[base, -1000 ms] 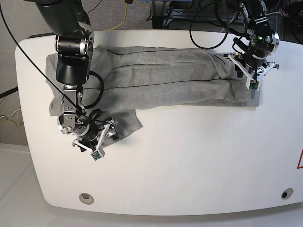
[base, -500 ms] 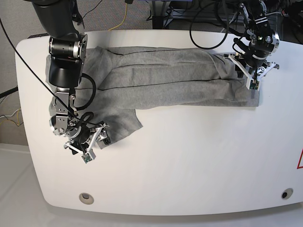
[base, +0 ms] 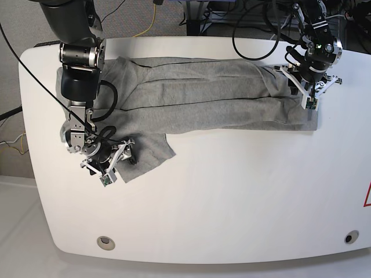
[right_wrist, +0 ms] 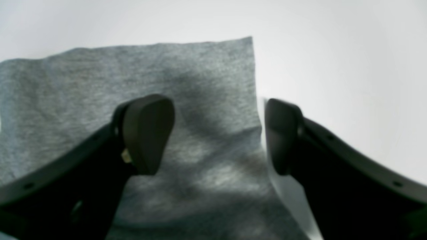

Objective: Fold the T-shirt properly
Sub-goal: 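Close the right gripper on the hanging sleeve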

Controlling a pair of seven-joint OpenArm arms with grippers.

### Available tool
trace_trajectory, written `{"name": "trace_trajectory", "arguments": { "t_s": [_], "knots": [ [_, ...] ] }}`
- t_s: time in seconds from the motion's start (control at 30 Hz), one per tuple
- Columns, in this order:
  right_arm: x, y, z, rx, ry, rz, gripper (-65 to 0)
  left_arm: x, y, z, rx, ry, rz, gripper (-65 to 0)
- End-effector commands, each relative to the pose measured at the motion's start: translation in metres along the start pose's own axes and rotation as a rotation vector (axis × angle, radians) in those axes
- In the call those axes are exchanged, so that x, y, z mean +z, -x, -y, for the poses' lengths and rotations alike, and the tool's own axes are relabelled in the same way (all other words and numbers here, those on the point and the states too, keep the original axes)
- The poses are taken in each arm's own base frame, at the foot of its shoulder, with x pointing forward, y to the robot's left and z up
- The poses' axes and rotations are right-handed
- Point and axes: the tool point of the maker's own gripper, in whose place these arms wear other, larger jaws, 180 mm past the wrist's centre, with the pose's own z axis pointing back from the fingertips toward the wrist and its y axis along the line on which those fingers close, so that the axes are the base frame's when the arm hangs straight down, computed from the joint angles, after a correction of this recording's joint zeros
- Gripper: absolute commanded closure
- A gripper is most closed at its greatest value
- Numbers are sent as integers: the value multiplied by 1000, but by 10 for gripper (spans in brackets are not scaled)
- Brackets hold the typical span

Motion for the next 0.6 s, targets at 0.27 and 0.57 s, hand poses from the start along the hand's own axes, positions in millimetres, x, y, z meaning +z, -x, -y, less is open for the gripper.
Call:
{"name": "trace_trajectory", "arguments": {
  "t_s": [0.27, 0.57],
  "knots": [
    [3, -19, 8, 16, 13, 41, -374, 4, -10, -5, -9, -13, 37, -158],
    [3, -17, 7, 14, 12, 35, -66, 4, -10, -5, -9, -13, 37, -158]
  ]
}}
